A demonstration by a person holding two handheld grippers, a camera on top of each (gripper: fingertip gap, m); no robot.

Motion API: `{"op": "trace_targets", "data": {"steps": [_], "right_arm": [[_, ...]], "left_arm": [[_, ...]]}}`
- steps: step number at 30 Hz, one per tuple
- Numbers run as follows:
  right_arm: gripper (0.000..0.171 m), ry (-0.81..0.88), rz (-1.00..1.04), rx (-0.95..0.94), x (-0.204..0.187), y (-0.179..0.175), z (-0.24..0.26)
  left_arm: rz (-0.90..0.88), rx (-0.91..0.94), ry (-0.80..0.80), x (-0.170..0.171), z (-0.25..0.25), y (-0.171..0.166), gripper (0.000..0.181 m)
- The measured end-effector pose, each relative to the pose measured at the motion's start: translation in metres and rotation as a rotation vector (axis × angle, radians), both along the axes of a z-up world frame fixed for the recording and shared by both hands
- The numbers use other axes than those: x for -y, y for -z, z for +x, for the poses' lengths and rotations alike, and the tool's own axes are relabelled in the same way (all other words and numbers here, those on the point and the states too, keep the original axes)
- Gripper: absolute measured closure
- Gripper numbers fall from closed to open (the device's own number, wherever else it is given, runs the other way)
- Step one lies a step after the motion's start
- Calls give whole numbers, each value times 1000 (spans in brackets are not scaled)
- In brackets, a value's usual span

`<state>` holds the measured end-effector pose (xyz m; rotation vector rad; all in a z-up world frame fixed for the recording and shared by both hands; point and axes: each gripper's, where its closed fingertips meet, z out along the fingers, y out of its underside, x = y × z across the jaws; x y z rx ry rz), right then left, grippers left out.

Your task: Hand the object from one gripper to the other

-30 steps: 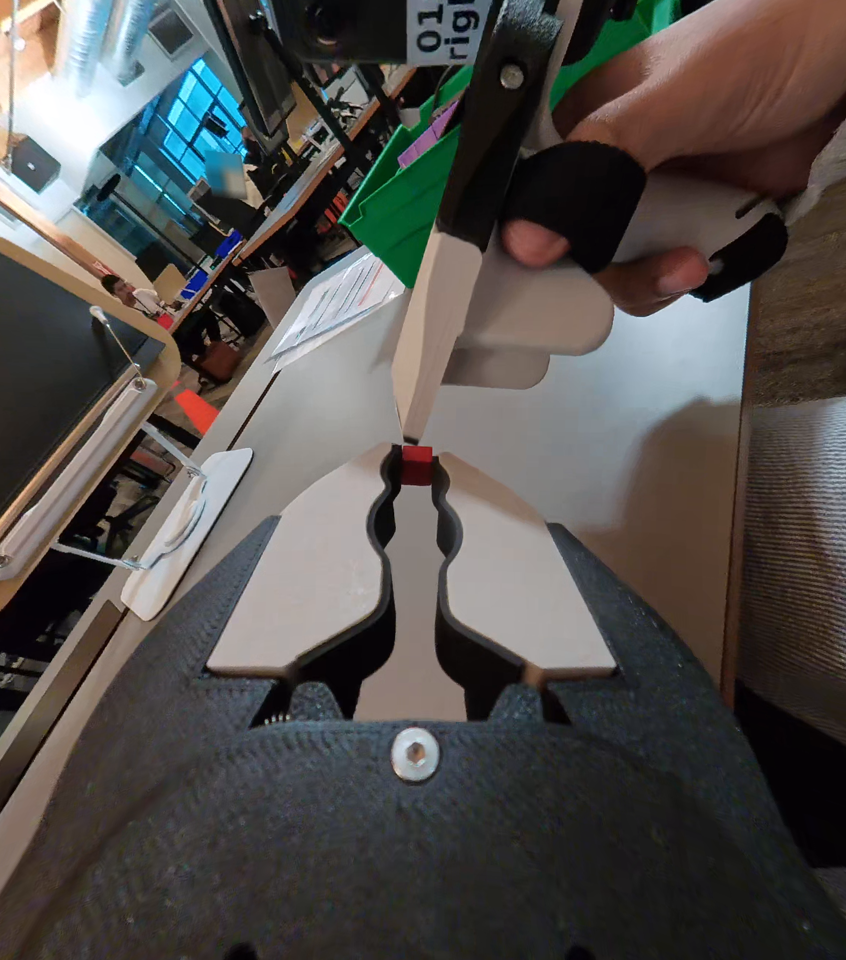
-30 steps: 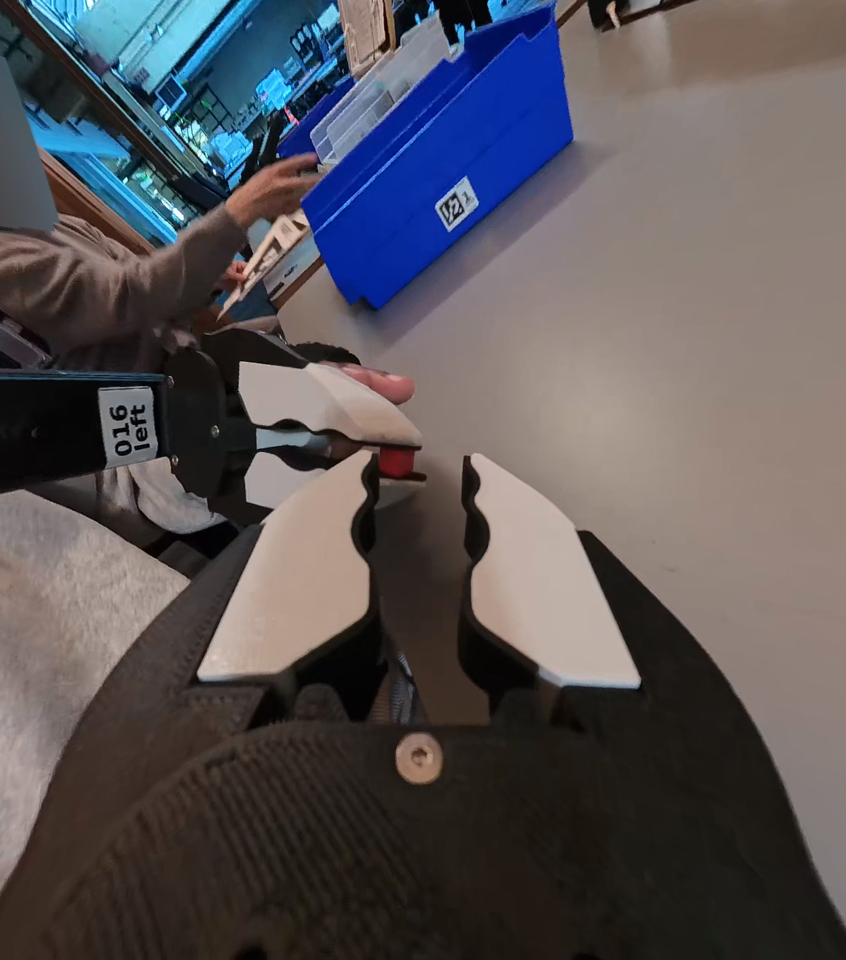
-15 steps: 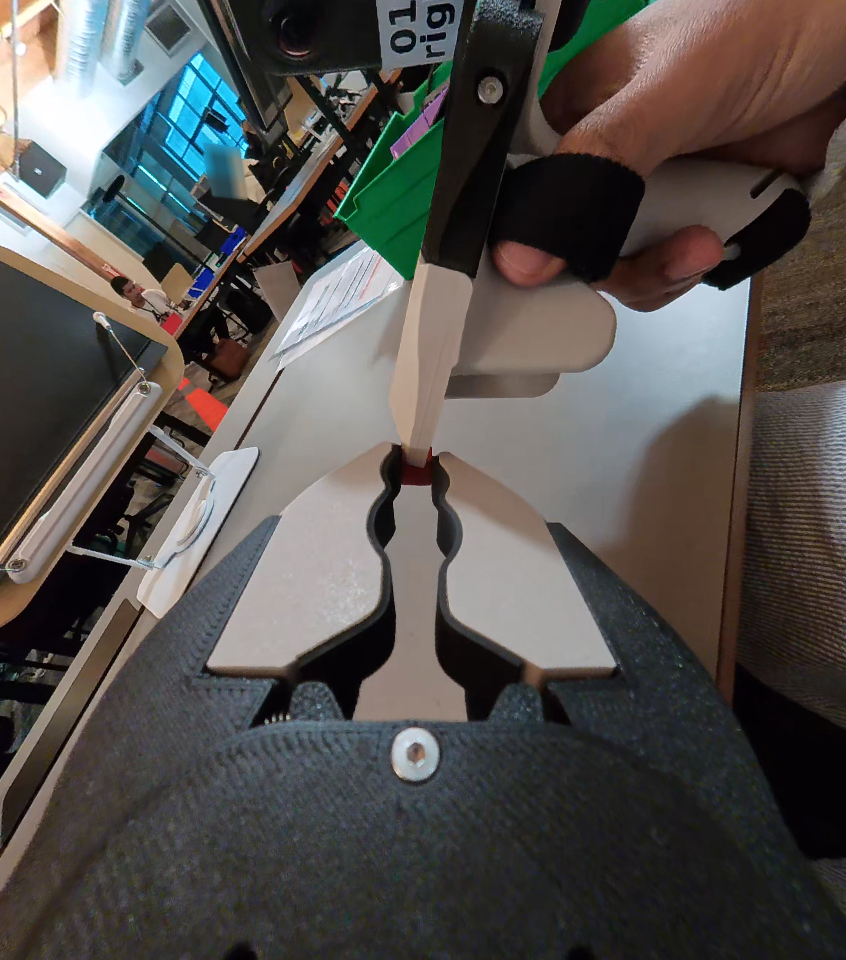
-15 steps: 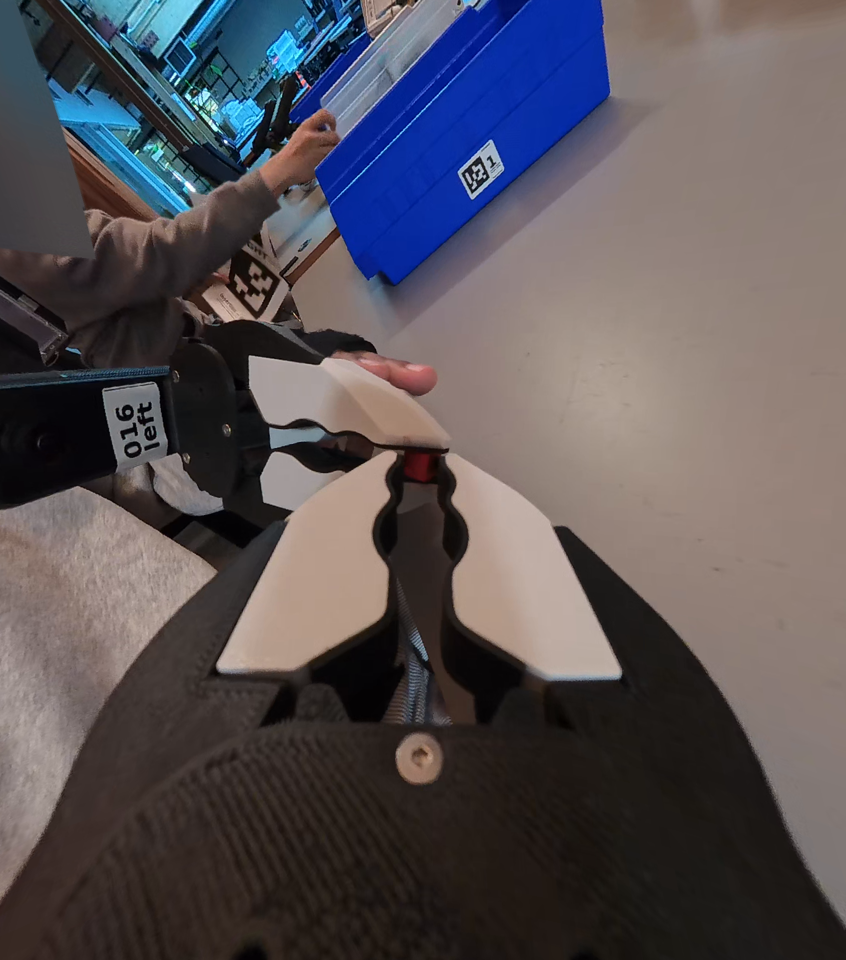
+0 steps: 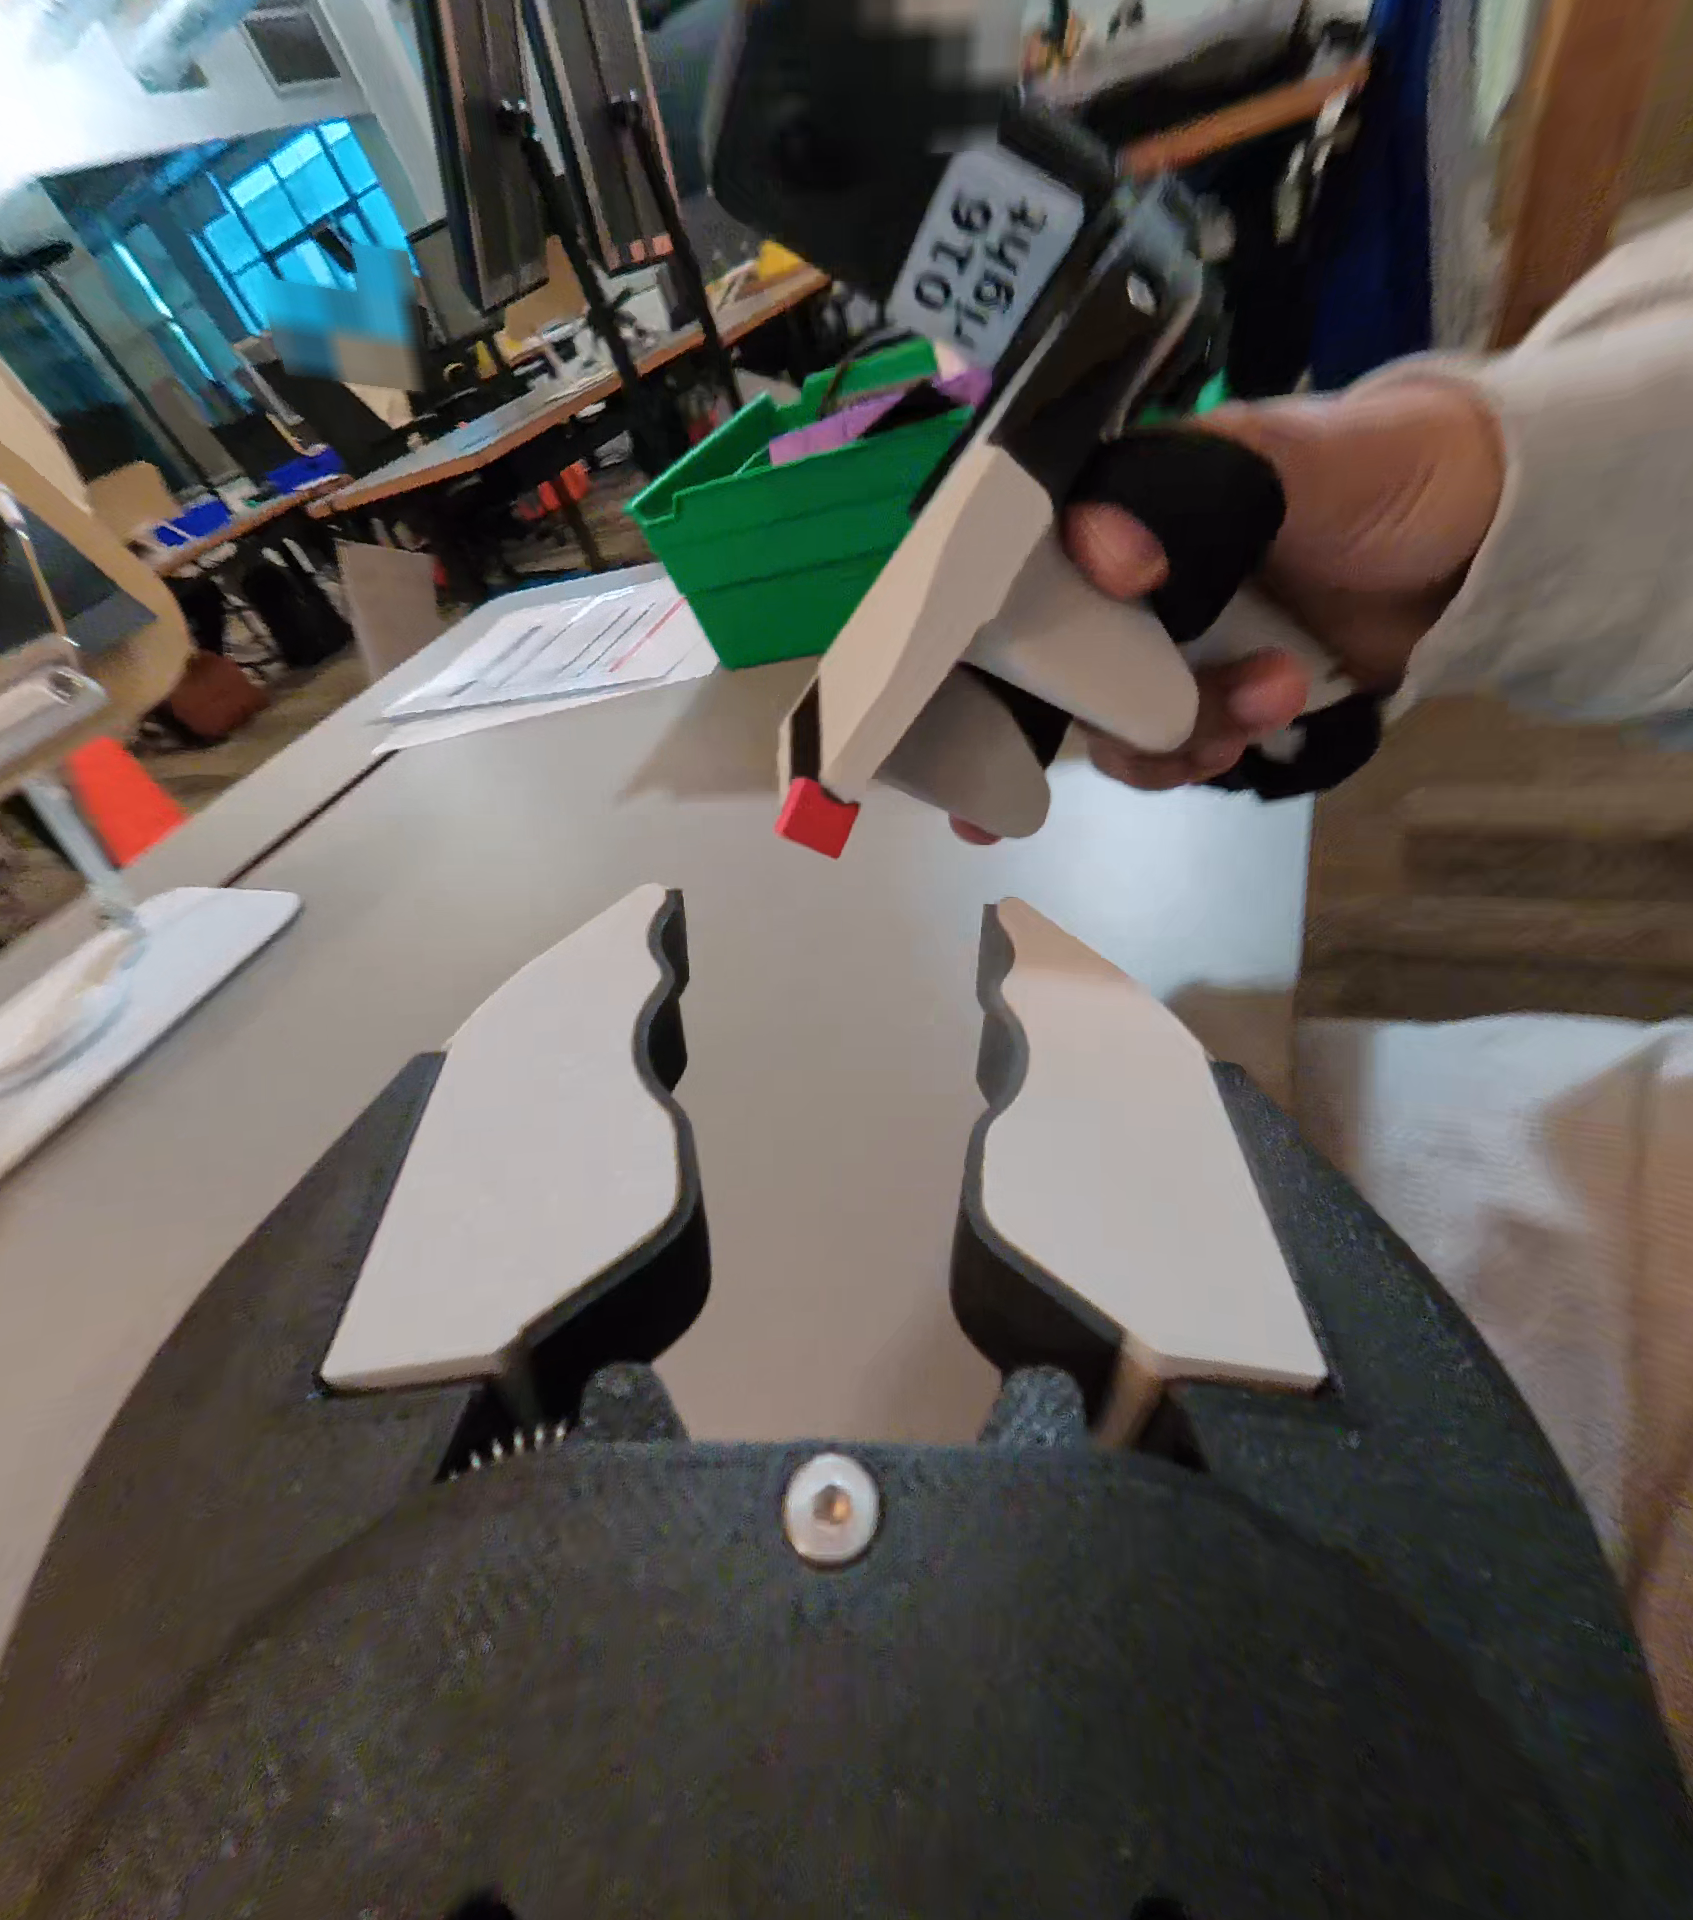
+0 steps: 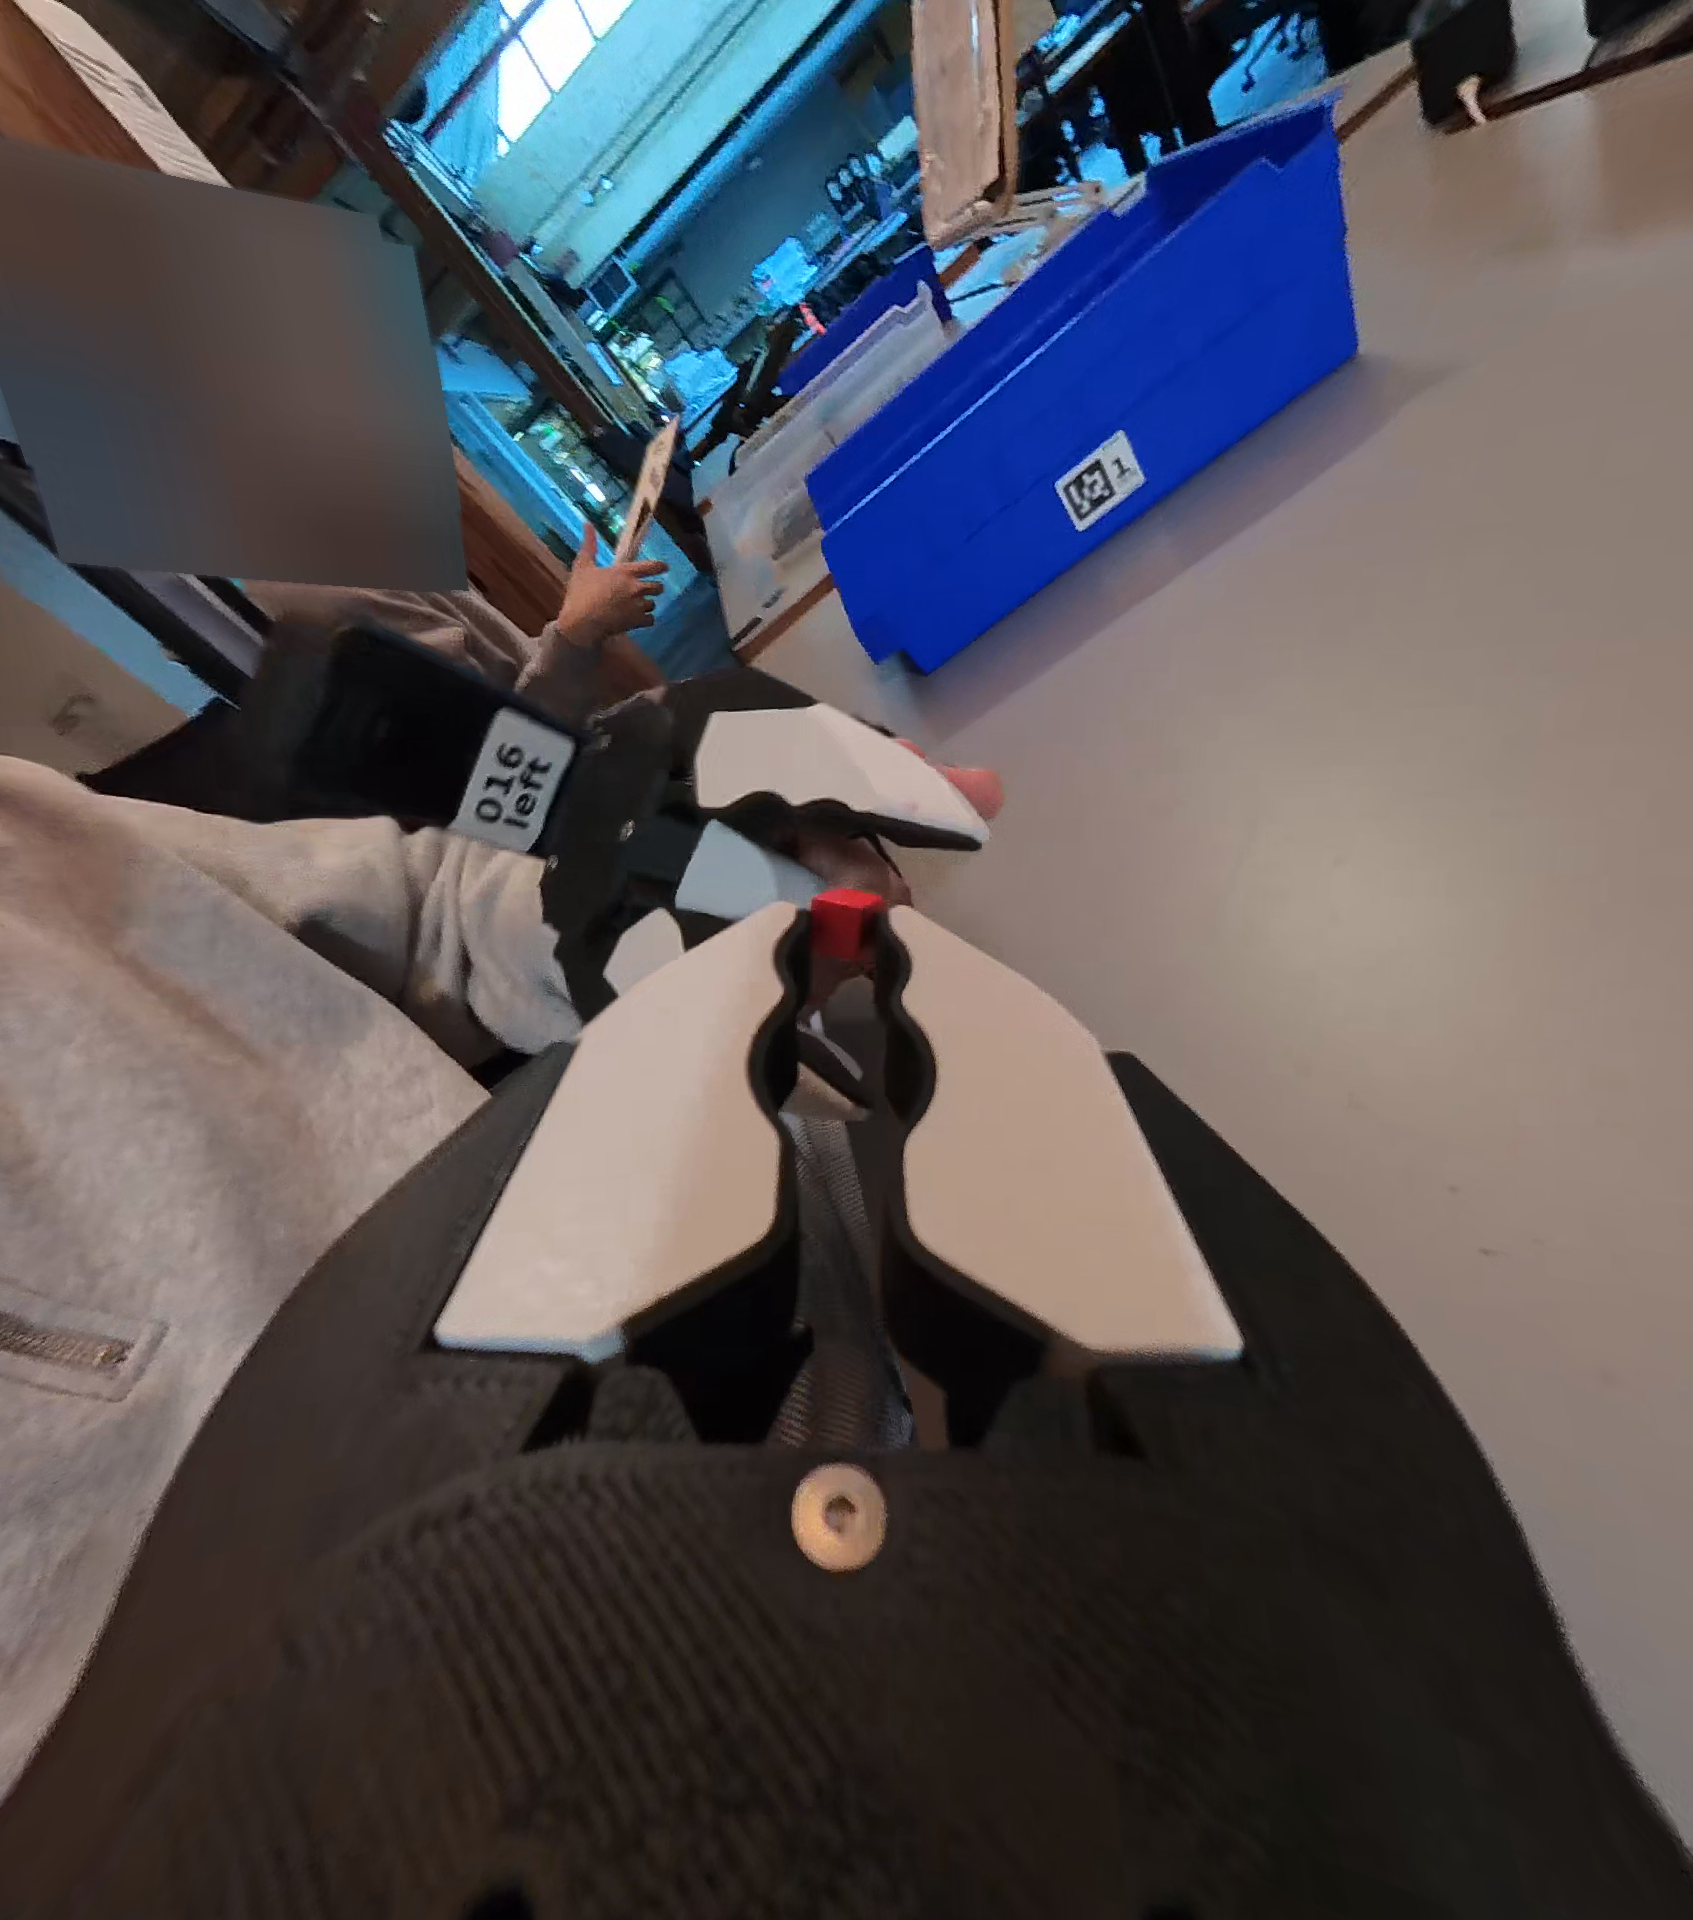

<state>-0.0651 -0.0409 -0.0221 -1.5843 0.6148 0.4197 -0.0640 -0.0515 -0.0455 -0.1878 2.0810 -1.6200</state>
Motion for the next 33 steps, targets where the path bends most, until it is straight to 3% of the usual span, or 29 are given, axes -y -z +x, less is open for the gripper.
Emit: {"op": "trace_targets", "data": {"steps": [1,6,12,18,20,26,29,33], "right_arm": [[160,-16,19,-2,1,-2,-1],[160,-161,214,-117,3,-23,-14],[160,-302,421,-349,6,-33,-21],[160,-363,412,-428,-4,-27,-32],[160,-370,407,-430,-6,-27,-34],[160,-345,405,-427,-6,-26,-30],[144,-284,358,-415,-7,-17,-23],[138,-224,339,-401,-4,-14,-13]], "left_arm": [[-50,-47,26,0,-1,-4,127],[-278,-203,217,-3,-17,-29,135],[-302,-21,236,-5,-31,-47,154],[-221,89,205,3,-36,-40,161],[-222,94,197,1,-35,-41,170],[-203,76,205,0,-34,-41,171],[-191,79,192,-1,-31,-39,172],[-198,86,182,-2,-29,-41,172]]}}
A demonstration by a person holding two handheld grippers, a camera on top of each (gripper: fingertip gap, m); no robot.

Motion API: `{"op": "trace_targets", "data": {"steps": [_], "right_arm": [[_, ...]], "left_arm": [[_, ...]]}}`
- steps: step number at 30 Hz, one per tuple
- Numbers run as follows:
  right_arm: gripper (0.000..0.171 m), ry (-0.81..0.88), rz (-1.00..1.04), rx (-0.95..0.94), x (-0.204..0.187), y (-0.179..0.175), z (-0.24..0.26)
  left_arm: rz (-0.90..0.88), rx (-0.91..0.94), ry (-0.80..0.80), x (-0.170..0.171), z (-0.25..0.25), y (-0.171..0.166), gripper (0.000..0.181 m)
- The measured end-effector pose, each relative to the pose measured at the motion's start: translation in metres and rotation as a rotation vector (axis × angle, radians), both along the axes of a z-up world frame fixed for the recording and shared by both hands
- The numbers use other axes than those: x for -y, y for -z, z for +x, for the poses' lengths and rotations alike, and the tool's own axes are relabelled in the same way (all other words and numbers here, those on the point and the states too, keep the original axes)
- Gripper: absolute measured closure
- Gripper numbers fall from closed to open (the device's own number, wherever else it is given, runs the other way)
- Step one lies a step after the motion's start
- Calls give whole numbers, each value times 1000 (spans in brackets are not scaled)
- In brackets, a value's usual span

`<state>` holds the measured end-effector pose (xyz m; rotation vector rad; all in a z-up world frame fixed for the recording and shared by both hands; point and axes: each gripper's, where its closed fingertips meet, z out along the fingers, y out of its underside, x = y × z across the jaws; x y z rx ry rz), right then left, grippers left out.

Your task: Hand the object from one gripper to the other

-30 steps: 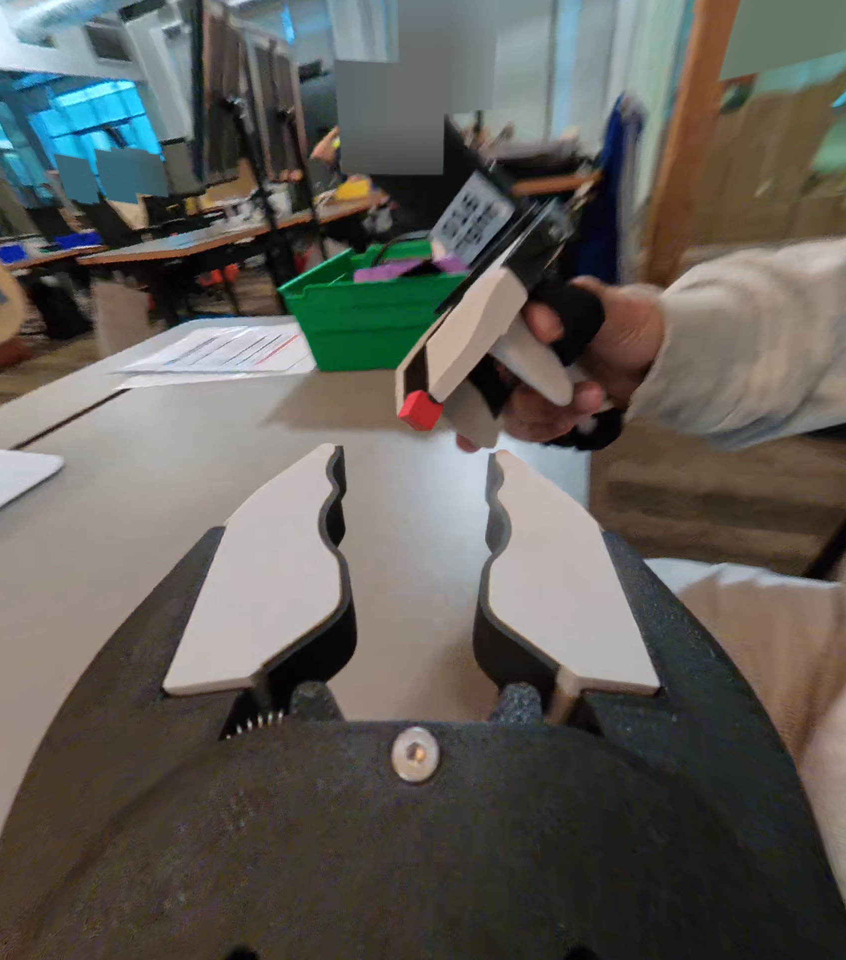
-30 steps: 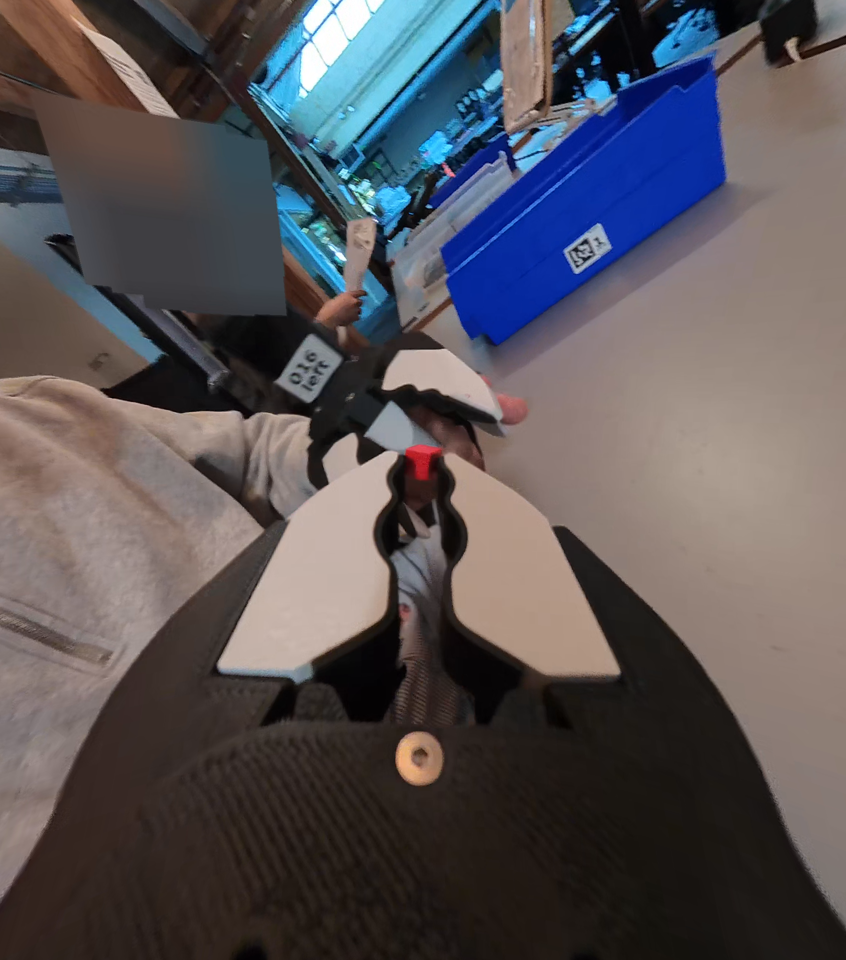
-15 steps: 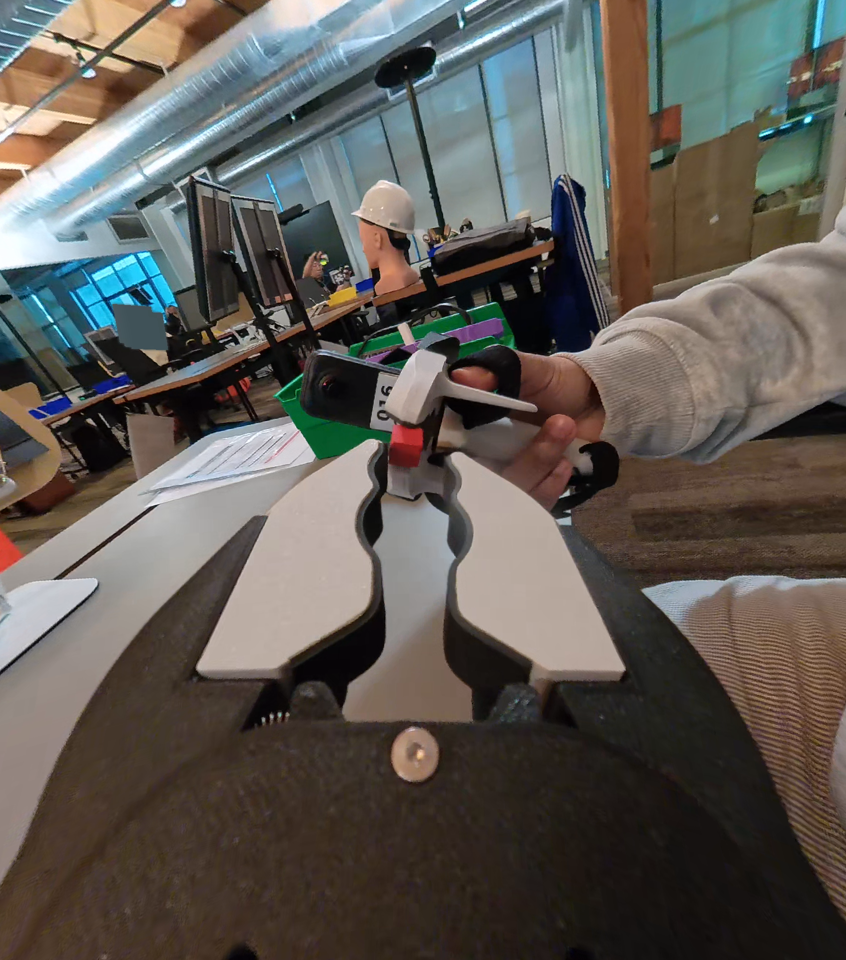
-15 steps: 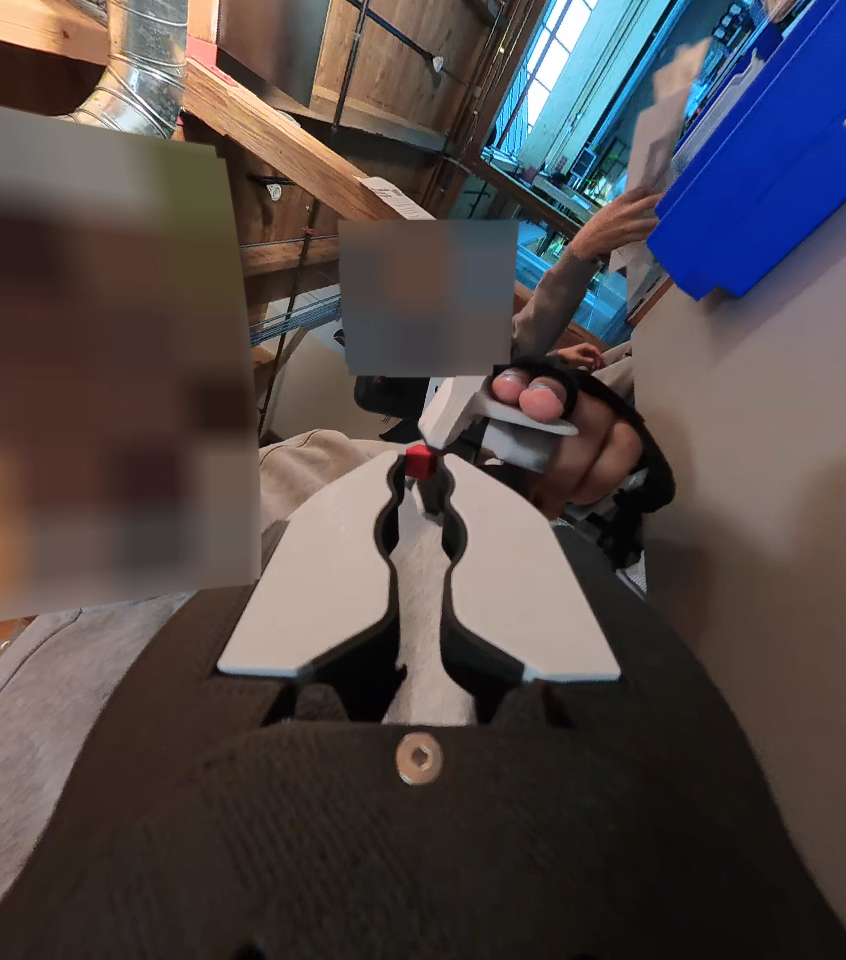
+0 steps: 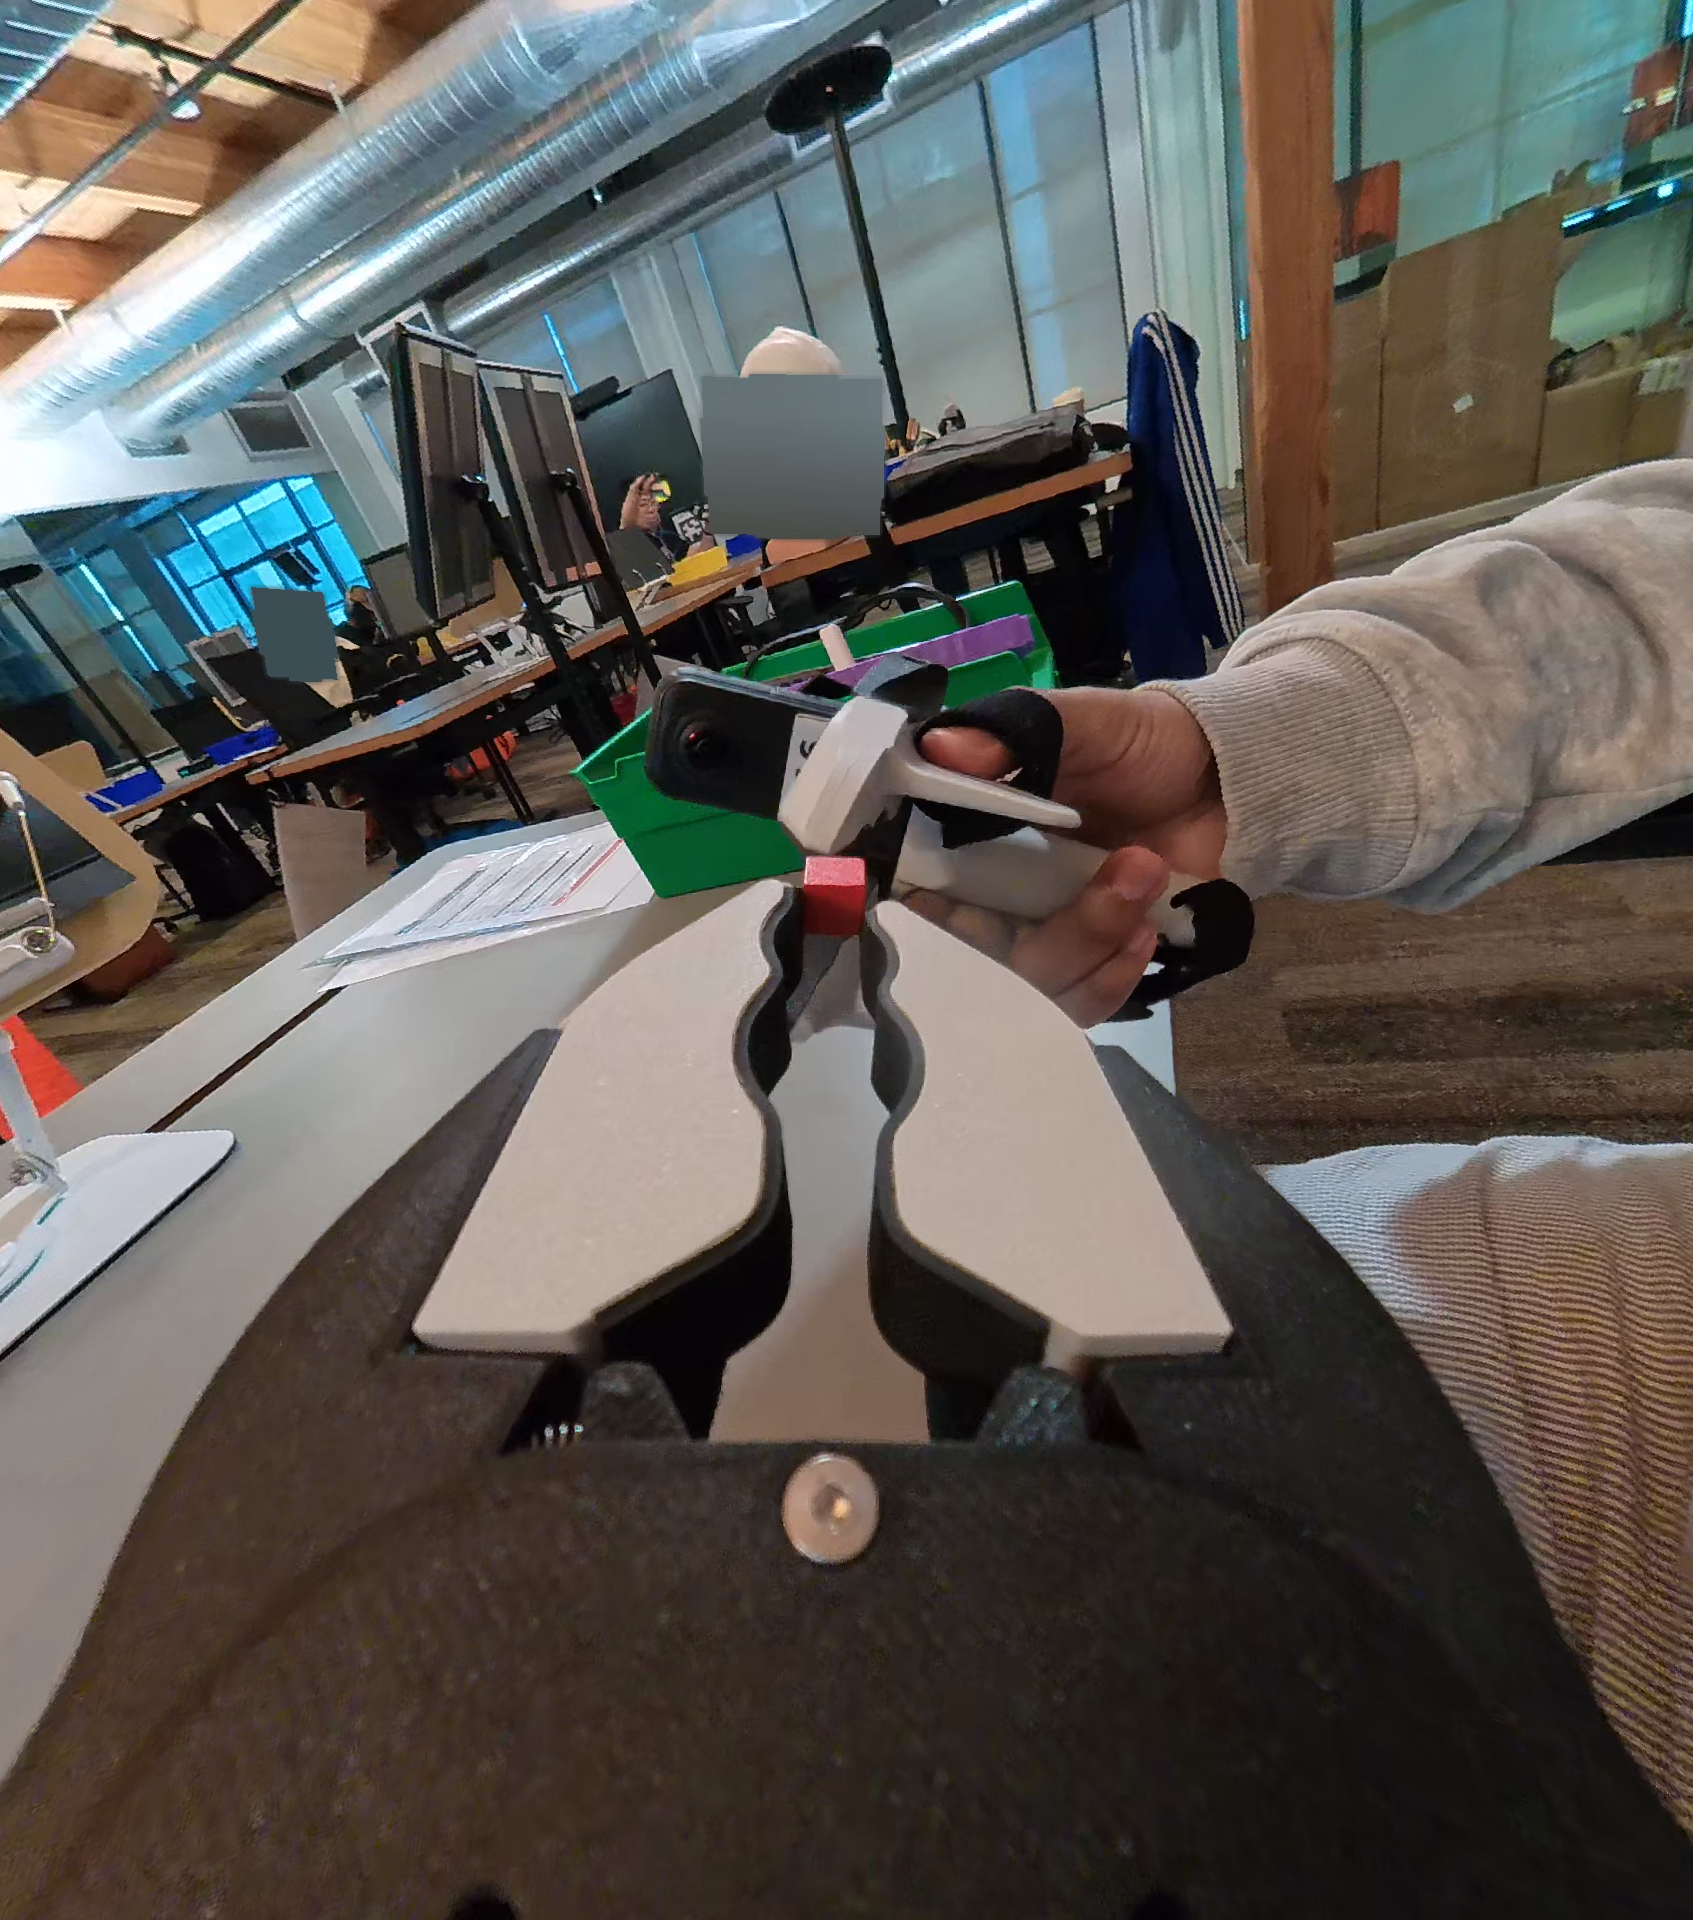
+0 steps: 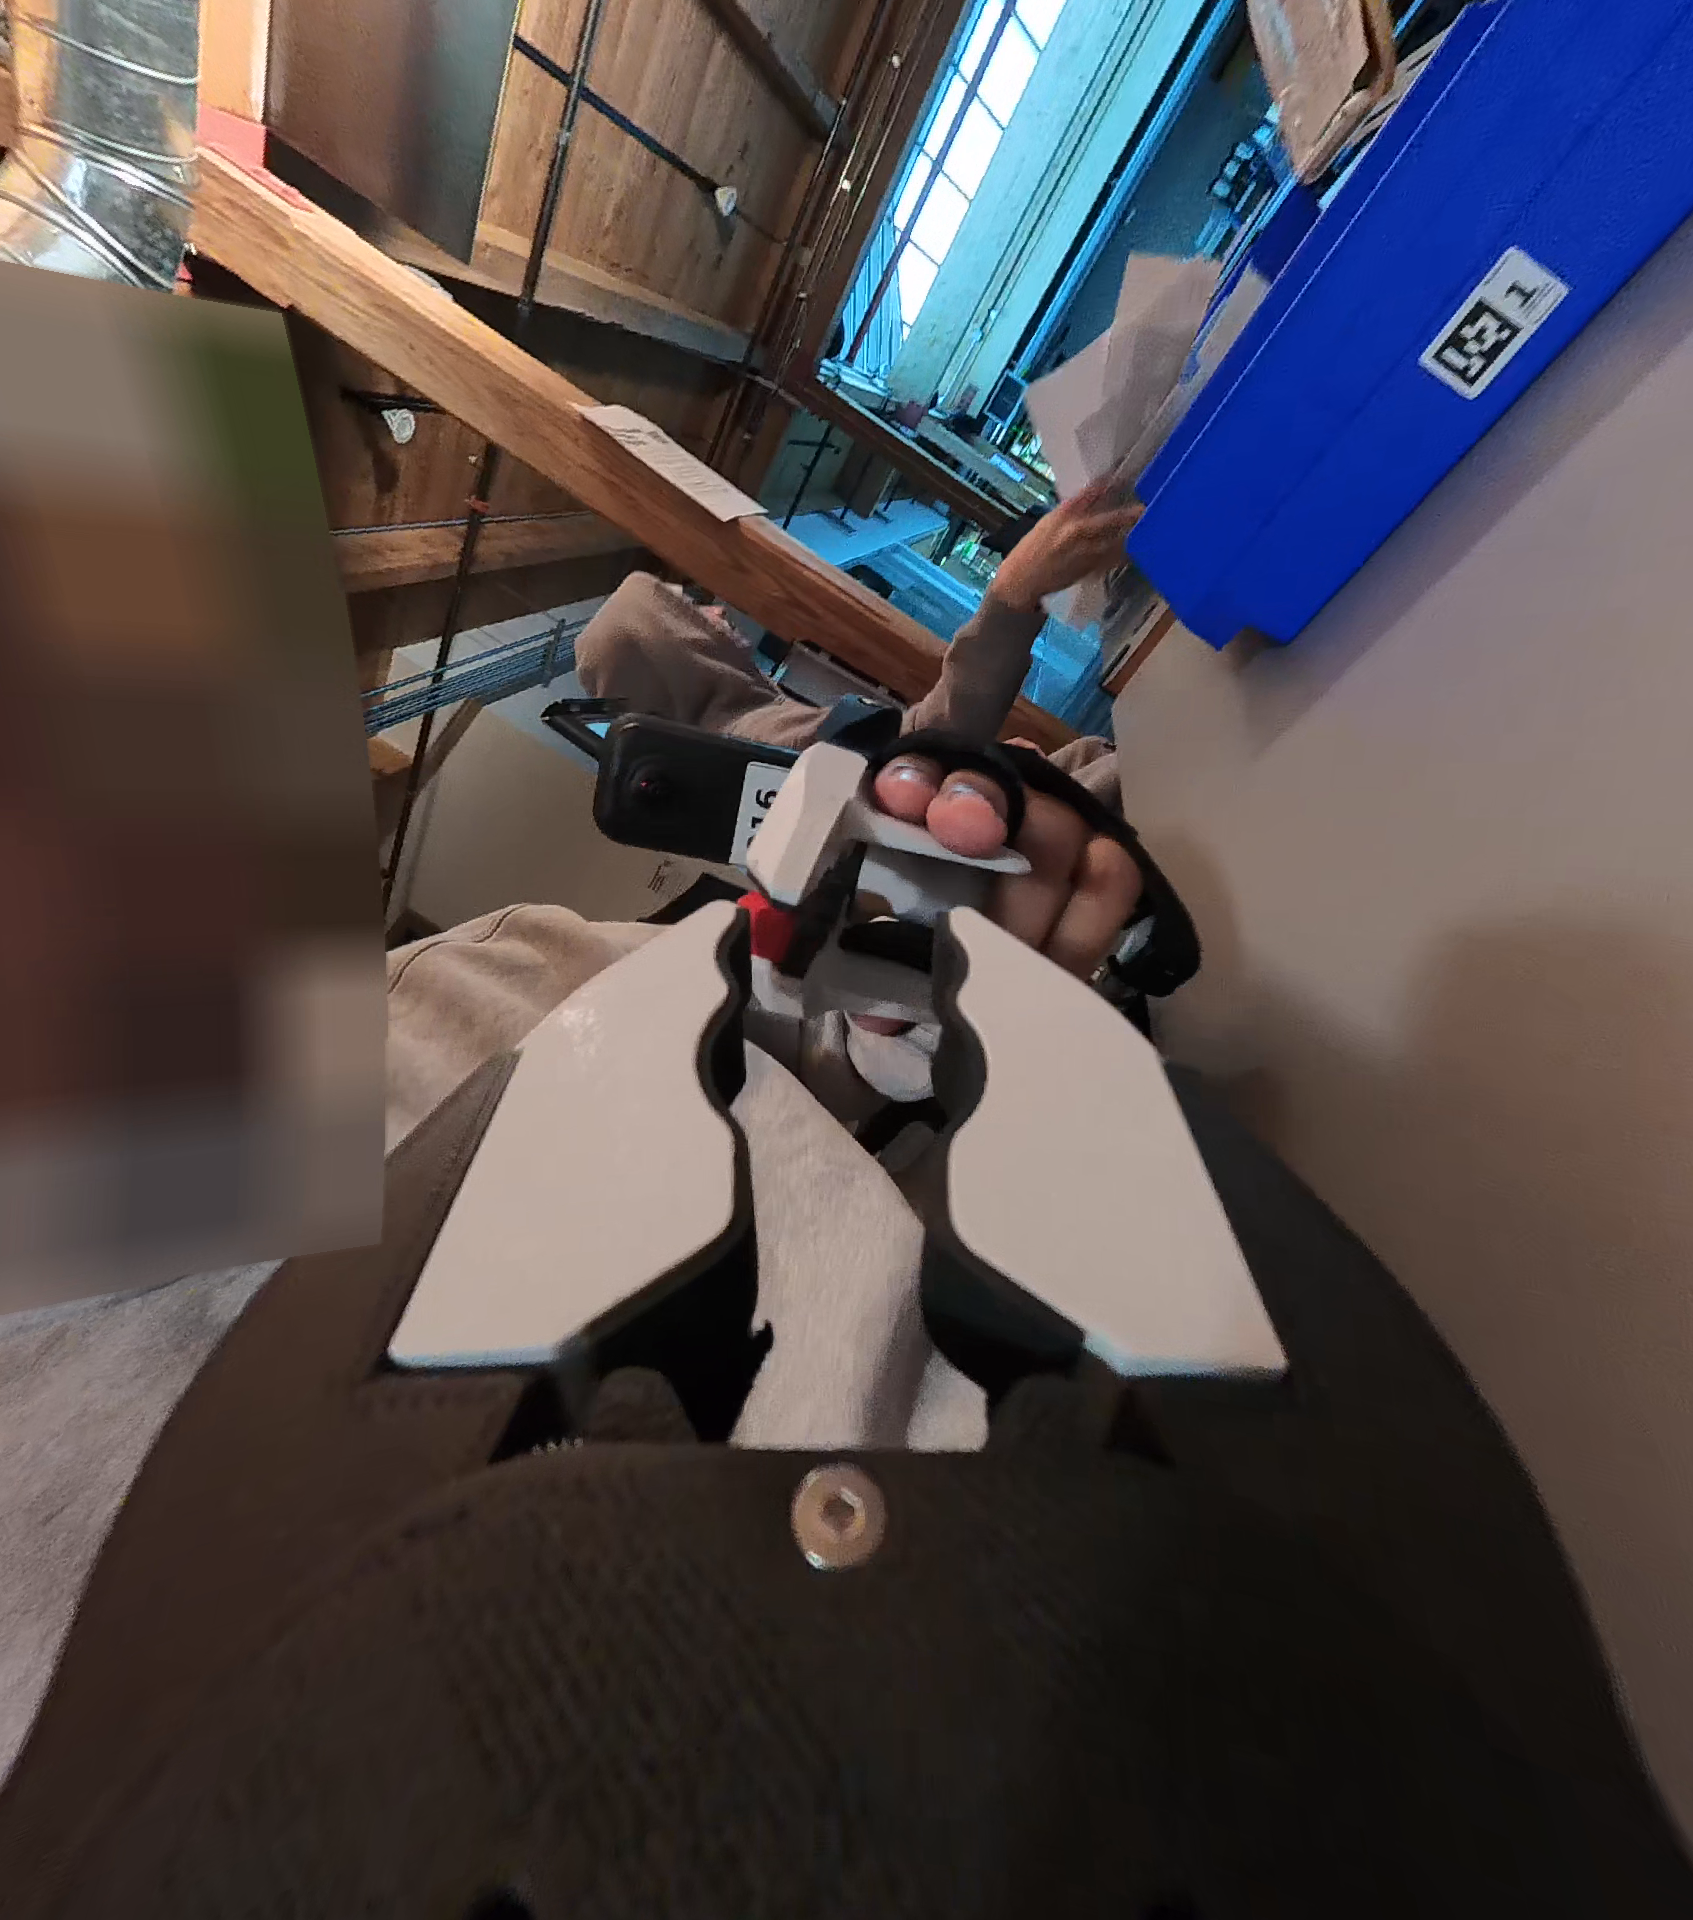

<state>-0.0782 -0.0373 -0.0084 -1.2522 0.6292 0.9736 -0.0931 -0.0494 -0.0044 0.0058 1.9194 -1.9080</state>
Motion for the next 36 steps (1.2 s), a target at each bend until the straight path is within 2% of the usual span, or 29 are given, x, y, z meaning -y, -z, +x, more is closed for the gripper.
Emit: {"op": "trace_targets", "data": {"steps": [5,10,24,32,36], "right_arm": [[132,37,-47,-9,3,2,6],[138,22,-167,30,-4,13,-2],[160,4,-188,58,-5,13,-9],[161,16,-191,76,-5,11,-8],[161,111,-148,199,3,1,3]], "left_arm": [[53,33,-47,-2,9,9,171],[115,84,-62,-1,11,18,171],[153,108,-59,3,8,23,171],[139,90,-63,2,9,22,171],[134,-34,-47,4,14,29,150]]}}
